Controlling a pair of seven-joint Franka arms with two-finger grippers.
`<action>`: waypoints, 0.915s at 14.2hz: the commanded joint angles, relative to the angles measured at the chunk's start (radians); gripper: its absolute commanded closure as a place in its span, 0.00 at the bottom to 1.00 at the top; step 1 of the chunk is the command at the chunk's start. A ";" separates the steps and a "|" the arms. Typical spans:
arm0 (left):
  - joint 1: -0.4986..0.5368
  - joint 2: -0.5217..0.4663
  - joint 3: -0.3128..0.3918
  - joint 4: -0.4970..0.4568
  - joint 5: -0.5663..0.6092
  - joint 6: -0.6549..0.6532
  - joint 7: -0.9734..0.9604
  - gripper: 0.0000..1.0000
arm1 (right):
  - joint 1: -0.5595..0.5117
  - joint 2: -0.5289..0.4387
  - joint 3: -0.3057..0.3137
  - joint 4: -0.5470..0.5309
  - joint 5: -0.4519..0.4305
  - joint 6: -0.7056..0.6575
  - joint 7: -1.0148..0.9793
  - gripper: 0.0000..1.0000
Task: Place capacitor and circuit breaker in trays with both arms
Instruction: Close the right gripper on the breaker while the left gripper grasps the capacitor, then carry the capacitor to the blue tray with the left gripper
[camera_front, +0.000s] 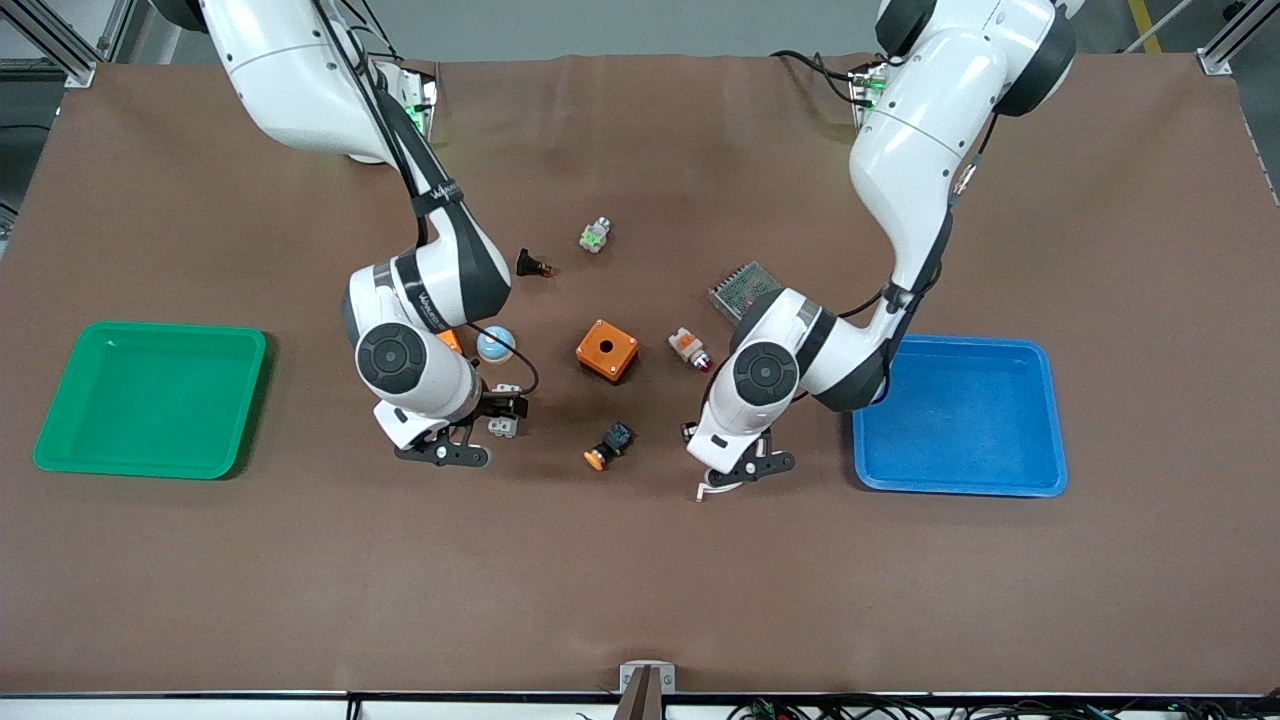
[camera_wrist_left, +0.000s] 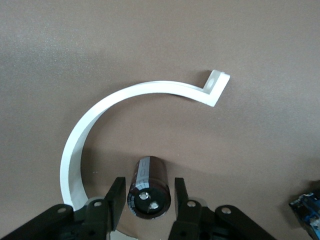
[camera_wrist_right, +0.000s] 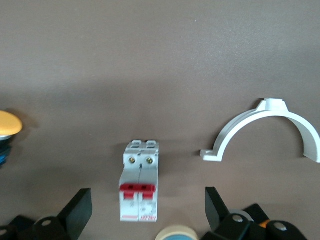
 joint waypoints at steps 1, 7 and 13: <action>-0.008 0.008 0.006 0.028 0.037 0.003 -0.009 0.88 | 0.003 0.011 0.004 -0.034 0.025 0.056 -0.005 0.00; 0.096 -0.174 0.009 -0.023 0.151 -0.171 -0.005 0.99 | 0.022 0.017 0.006 -0.051 0.028 0.064 -0.001 0.00; 0.343 -0.368 -0.005 -0.320 0.151 -0.121 0.194 1.00 | 0.025 0.017 0.011 -0.059 0.028 0.064 -0.002 0.42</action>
